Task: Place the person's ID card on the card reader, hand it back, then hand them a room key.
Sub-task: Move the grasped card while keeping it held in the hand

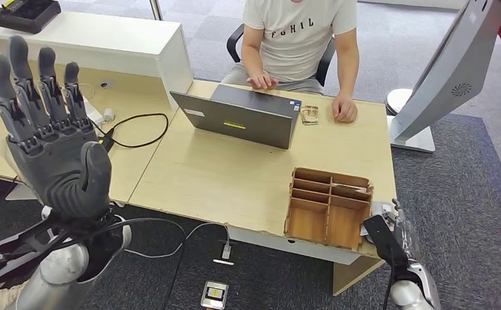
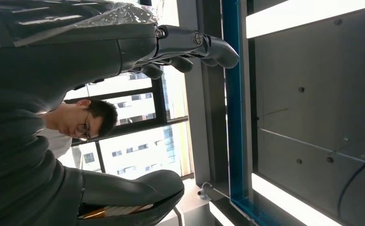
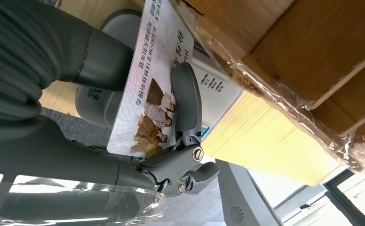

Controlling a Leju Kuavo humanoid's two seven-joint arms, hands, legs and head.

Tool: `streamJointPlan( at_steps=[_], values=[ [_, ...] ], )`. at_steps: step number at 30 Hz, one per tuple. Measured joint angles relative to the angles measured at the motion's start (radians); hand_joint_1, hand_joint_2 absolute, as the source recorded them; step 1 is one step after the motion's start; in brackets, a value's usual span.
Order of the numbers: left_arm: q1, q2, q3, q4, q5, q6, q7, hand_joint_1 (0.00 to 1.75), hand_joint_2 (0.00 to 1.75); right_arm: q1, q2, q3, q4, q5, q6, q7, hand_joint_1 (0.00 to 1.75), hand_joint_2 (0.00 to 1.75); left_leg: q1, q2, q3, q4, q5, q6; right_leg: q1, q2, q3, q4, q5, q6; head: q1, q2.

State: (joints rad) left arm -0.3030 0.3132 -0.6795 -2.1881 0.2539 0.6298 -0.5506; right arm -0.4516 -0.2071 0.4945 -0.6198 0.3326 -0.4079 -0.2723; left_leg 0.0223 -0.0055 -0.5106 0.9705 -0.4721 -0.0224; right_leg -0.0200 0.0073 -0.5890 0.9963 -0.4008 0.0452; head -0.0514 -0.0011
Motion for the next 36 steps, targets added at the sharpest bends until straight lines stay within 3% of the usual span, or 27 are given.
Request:
streamJointPlan(
  at_steps=[8, 18, 28, 36],
  values=[
    [-0.003, 0.001, -0.014, 0.000, 0.007, -0.004, -0.007, 0.00, 1.75, 0.001, 0.000, -0.010, 0.008, -0.071, 0.006, -0.021, 1.75, 1.75, 0.000, 0.000, 0.000, 0.000, 0.000, 0.000, 0.000, 0.000, 0.000, 0.000, 0.000, 0.000, 0.000, 0.000],
    [-0.035, 0.001, -0.033, 0.002, 0.022, 0.005, -0.005, 0.00, 1.75, -0.006, -0.025, -0.033, 0.001, -0.070, -0.052, -0.024, 1.75, 1.75, 0.000, 0.000, -0.001, 0.000, 0.000, 0.000, 0.000, 0.000, -0.001, 0.000, 0.000, 0.000, 0.000, 0.000],
    [-0.040, 0.000, -0.049, 0.007, 0.027, -0.005, -0.015, 0.00, 1.75, -0.004, -0.098, -0.059, -0.194, 0.019, -0.083, 0.074, 1.75, 1.75, 0.000, 0.000, -0.003, 0.000, 0.000, 0.000, -0.001, 0.000, -0.002, 0.000, 0.000, 0.000, 0.000, 0.000],
    [-0.040, 0.000, -0.051, 0.009, 0.026, -0.009, -0.017, 0.00, 1.75, -0.002, -0.128, -0.073, -0.360, 0.045, -0.073, 0.097, 1.75, 1.75, 0.000, 0.000, -0.003, 0.000, 0.000, 0.000, 0.000, 0.000, -0.003, 0.000, 0.000, 0.000, 0.000, 0.000]
  ],
)
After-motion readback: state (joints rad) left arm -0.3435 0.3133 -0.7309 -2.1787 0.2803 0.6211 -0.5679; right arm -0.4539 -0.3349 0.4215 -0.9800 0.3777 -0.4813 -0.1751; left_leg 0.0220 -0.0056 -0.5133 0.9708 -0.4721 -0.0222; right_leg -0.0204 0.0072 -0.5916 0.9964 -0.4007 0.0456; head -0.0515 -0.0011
